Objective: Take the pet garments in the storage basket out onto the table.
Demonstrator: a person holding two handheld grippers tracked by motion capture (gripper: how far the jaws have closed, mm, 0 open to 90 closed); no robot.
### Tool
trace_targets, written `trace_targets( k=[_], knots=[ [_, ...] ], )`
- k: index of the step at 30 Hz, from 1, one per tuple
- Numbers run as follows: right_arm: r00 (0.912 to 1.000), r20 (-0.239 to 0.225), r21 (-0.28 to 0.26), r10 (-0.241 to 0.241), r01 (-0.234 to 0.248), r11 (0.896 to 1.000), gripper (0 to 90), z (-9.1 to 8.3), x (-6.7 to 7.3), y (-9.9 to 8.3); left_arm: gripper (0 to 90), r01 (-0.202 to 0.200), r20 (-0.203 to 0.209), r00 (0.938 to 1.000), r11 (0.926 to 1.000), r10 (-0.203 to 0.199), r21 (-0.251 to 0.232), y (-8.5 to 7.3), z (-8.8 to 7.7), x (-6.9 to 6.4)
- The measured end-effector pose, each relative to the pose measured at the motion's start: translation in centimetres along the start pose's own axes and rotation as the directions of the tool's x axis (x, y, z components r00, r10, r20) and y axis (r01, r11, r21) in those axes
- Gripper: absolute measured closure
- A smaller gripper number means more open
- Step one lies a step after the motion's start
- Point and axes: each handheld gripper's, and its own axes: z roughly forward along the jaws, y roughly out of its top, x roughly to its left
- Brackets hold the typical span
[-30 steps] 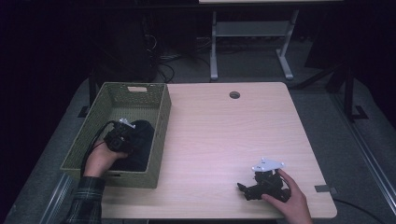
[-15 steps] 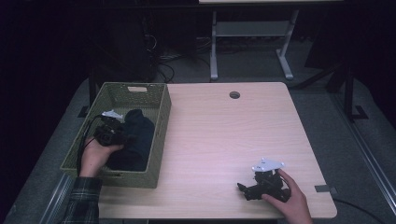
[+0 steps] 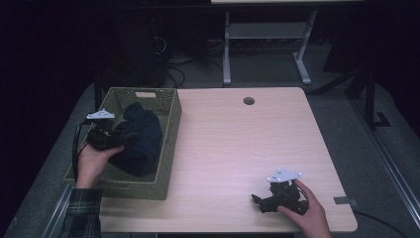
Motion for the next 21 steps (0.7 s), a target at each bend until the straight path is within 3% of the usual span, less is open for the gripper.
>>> trace_targets(
  k=[9, 13, 21],
  knots=[
    [1.0000, 0.000, 0.000, 0.000, 0.000, 1.000, 0.0, 0.0, 0.0, 0.0, 63.3, -0.012, 0.022, 0.9997, 0.9959, 0.014, -0.090, 0.6, -1.5, -0.2],
    [1.0000, 0.000, 0.000, 0.000, 0.000, 1.000, 0.0, 0.0, 0.0, 0.0, 63.3, -0.009, 0.050, 0.9986, 0.9898, 0.016, -0.142, 0.9, -2.2, -0.4],
    [1.0000, 0.000, 0.000, 0.000, 0.000, 1.000, 0.0, 0.0, 0.0, 0.0, 63.6, -0.034, 0.067, 0.9965, 0.9761, 0.049, -0.215, 2.0, -3.5, -1.6]
  ],
)
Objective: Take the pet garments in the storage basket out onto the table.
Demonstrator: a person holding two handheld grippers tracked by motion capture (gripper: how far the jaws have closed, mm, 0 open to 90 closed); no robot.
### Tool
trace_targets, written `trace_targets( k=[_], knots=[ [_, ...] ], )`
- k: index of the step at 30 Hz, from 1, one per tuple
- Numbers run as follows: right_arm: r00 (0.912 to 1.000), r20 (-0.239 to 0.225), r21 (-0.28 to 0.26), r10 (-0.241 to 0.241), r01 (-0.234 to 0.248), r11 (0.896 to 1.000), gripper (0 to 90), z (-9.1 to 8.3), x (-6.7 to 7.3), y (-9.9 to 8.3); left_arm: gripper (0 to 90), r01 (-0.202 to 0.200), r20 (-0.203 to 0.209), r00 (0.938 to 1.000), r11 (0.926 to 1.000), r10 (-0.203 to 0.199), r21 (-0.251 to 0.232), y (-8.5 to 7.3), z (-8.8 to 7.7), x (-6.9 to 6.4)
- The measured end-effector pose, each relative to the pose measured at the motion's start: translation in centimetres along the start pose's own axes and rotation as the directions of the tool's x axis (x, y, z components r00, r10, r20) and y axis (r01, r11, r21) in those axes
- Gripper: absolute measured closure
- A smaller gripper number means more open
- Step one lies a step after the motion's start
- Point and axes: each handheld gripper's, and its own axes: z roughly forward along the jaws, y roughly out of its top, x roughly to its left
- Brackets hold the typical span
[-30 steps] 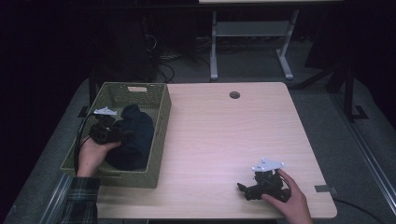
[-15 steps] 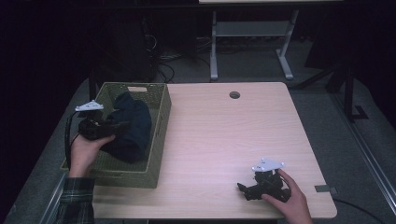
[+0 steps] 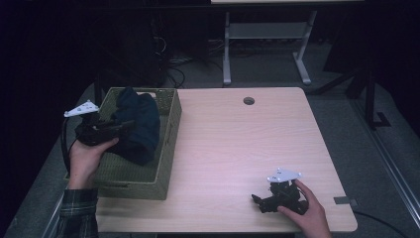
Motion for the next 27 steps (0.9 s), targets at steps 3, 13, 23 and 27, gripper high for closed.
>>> trace_targets(
  k=[3, 13, 23, 27],
  knots=[
    [1.0000, 0.000, -0.001, 0.001, -0.001, 1.000, 0.0, 0.0, 0.0, 0.0, 63.7, -0.019, 0.015, 0.9997, 0.9995, 0.020, -0.023, 0.7, -0.1, -0.7],
    [1.0000, -0.002, 0.000, 0.001, -0.001, 1.000, 0.0, 0.0, 0.0, 0.0, 63.7, -0.078, 0.072, 0.9940, 0.9950, 0.082, -0.063, 2.6, 0.5, -3.3],
    [1.0000, -0.002, -0.001, 0.004, -0.004, 1.000, 0.0, 0.0, 0.0, 0.0, 63.7, -0.105, 0.124, 0.9856, 0.9911, 0.114, -0.083, 3.7, 1.6, -5.1],
    [1.0000, -0.002, 0.000, 0.004, -0.004, 1.000, 0.0, 0.0, 0.0, 0.0, 63.7, -0.119, 0.143, 0.9811, 0.9894, 0.130, -0.082, 4.1, 2.1, -6.0]
  ],
)
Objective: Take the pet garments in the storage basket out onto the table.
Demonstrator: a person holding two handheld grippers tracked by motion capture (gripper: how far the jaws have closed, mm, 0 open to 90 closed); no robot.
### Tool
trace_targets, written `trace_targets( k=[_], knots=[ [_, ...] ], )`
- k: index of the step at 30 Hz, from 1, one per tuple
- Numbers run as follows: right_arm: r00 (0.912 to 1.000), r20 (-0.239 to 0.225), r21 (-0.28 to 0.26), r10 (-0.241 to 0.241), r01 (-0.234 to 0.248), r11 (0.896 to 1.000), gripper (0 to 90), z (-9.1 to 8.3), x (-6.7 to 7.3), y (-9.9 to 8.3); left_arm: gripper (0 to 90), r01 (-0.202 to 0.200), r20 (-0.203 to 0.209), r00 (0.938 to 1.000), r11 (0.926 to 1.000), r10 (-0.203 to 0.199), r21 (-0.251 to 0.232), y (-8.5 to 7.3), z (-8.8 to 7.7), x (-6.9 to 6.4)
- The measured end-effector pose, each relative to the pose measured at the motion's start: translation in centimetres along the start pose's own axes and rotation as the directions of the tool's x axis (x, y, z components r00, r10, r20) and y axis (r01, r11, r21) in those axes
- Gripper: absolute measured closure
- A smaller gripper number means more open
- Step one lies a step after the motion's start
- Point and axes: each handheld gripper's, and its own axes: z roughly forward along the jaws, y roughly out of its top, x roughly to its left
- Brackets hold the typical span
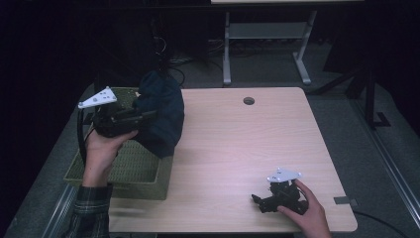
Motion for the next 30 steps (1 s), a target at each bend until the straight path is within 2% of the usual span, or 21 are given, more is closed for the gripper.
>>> trace_targets(
  k=[14, 23, 30],
  knots=[
    [1.0000, 0.001, 0.001, -0.002, 0.002, 1.000, 0.0, 0.0, 0.0, 0.0, 63.8, -0.041, 0.086, 0.9954, 0.9990, 0.042, -0.017, 1.7, 2.8, -2.7],
    [1.0000, 0.000, 0.001, 0.001, -0.001, 1.000, 0.0, 0.0, 0.0, 0.0, 64.0, -0.060, 0.141, 0.9881, 0.9980, 0.062, -0.018, 2.3, 5.3, -4.3],
    [1.0000, 0.000, 0.001, 0.001, -0.001, 1.000, 0.0, 0.0, 0.0, 0.0, 64.1, -0.074, 0.189, 0.9792, 0.9973, 0.074, -0.007, 2.5, 7.7, -5.7]
  ],
)
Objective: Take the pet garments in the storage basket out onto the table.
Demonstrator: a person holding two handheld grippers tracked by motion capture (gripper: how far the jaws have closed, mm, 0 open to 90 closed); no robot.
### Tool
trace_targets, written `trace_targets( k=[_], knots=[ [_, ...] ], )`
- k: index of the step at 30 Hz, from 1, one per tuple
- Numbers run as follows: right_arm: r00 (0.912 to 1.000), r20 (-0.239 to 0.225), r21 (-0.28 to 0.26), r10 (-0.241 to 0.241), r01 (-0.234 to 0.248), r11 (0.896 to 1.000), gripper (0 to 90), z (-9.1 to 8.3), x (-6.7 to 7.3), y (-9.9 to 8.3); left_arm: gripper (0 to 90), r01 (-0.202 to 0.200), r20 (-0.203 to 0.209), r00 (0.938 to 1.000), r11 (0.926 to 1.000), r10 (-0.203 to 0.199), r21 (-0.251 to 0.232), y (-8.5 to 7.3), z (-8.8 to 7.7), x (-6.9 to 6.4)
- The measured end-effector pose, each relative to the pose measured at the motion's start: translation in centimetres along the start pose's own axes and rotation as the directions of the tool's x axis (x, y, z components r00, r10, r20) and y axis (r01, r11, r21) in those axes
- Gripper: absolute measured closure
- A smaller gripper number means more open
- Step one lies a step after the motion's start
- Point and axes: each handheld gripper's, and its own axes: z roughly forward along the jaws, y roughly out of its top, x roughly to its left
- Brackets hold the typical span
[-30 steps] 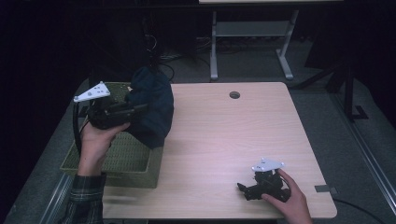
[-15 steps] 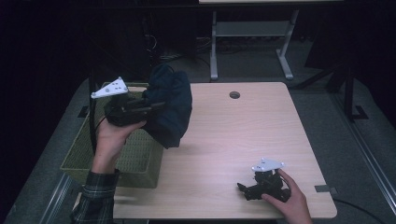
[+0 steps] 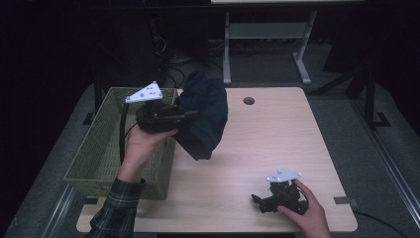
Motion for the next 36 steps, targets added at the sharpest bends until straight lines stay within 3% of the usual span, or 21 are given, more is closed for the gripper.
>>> trace_targets(
  k=[9, 18, 26, 31, 36],
  knots=[
    [1.0000, -0.001, -0.002, -0.002, 0.002, 1.000, 0.0, 0.0, 0.0, 0.0, 64.1, -0.019, 0.056, 0.9983, 0.9992, 0.017, 0.037, 0.0, 3.2, -1.1],
    [1.0000, 0.000, -0.003, -0.003, 0.003, 1.000, 0.0, 0.0, 0.0, 0.0, 64.1, -0.007, 0.079, 0.9969, 0.9981, 0.002, 0.061, -1.0, 6.5, -1.7],
    [1.0000, 0.002, -0.003, -0.005, 0.005, 1.000, 0.0, 0.0, 0.0, 0.0, 64.1, 0.006, 0.091, 0.9957, 0.9912, -0.018, 0.132, -2.8, 10.5, -2.0],
    [1.0000, 0.000, -0.004, -0.003, 0.003, 1.000, 0.0, 0.0, 0.0, 0.0, 64.1, 0.001, 0.089, 0.9959, 0.9835, -0.018, 0.181, -4.0, 12.8, -2.3],
    [1.0000, 0.000, -0.003, -0.002, 0.002, 1.000, 0.0, 0.0, 0.0, 0.0, 64.0, 0.024, 0.092, 0.9948, 0.9767, -0.044, 0.213, -5.4, 15.0, -2.4]
  ],
)
